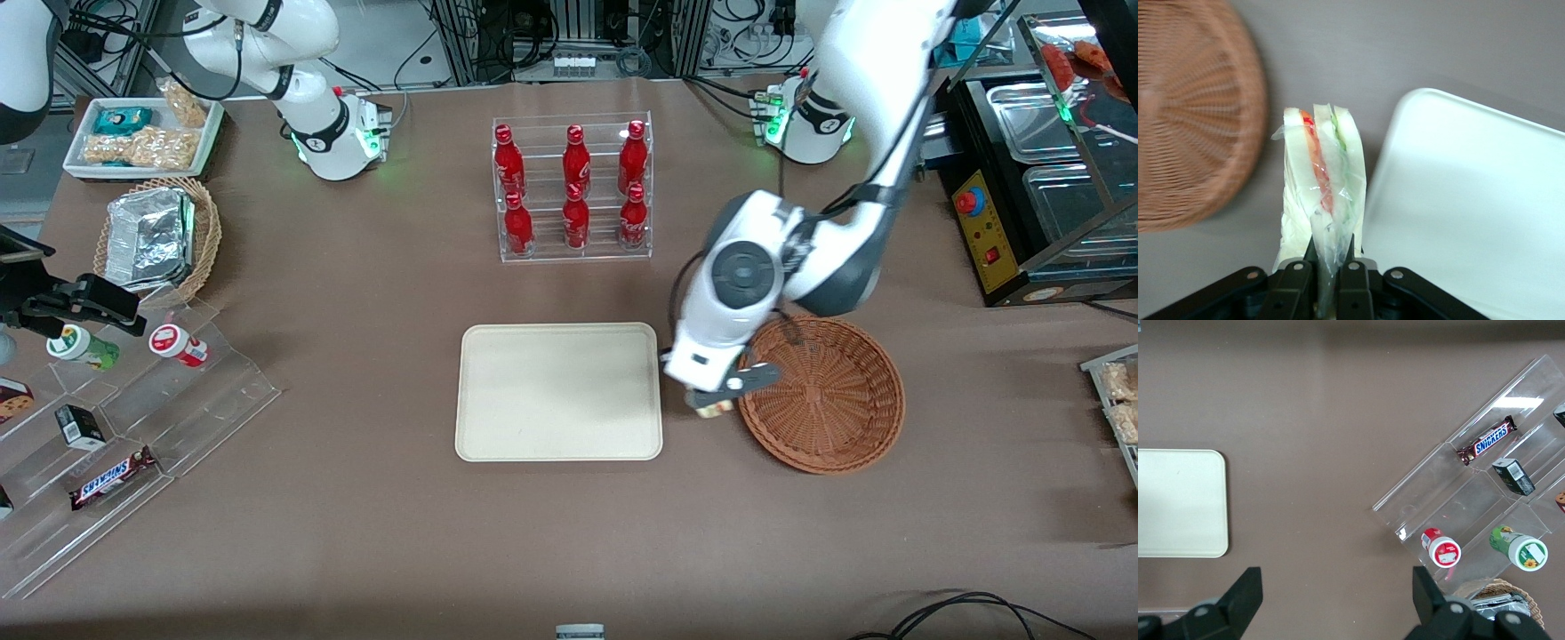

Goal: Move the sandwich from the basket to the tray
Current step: 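Lift the sandwich and carry it over the cream tray, then lower the sandwich onto the tray and open the left gripper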

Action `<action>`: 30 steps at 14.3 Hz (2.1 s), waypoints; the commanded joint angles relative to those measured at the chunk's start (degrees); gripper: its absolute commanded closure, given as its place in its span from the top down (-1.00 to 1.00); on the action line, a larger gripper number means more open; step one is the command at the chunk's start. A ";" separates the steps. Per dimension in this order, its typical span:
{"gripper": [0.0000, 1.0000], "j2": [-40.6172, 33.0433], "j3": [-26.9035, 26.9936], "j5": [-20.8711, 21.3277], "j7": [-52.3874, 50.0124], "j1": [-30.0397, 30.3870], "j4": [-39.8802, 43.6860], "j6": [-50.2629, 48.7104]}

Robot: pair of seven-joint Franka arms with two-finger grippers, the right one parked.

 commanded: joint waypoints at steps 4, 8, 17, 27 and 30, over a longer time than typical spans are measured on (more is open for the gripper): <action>-0.84 14.72 -4.97 0.58 5.37 -1.89 13.95 13.24; -0.84 17.37 -7.53 1.02 11.01 -2.41 13.77 15.31; 0.03 19.04 -9.38 1.02 11.73 -4.17 13.16 15.75; 1.00 6.50 -8.94 0.58 5.13 0.11 12.45 0.50; 1.00 -1.67 -9.47 -3.61 10.39 6.18 12.01 -11.37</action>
